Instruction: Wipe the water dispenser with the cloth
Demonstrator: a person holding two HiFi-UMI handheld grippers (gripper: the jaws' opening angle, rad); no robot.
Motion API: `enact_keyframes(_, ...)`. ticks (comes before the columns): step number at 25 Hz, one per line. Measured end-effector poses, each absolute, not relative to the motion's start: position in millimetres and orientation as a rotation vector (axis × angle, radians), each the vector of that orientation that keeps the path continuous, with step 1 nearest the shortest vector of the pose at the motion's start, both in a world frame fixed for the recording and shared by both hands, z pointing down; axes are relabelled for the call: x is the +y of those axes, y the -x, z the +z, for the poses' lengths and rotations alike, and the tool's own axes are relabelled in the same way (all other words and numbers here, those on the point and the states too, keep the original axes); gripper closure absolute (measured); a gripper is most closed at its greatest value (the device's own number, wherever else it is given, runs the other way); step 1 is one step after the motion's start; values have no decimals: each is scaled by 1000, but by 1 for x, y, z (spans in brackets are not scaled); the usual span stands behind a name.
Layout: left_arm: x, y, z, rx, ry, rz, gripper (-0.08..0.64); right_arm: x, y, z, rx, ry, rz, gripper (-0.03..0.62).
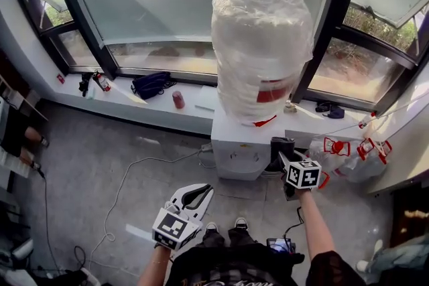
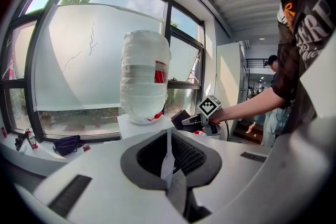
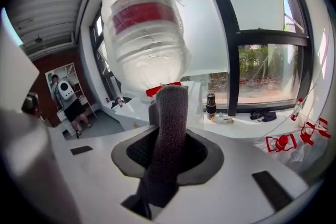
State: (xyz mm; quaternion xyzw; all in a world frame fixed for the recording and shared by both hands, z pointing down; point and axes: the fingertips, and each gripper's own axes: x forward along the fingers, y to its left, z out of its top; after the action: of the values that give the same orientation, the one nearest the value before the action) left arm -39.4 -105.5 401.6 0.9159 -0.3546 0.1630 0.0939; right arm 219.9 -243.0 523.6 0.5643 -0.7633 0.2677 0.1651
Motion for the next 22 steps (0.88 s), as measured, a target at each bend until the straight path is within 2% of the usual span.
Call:
enact_keyframes(16, -108, 101, 447, -1026, -2741, 478, 535, -236, -11, 577, -2277, -1276, 620, 477)
enact_keyframes(22, -102, 125, 476, -1006, -2725, 510, 535, -250, 37, 599, -2302, -1239, 588, 477)
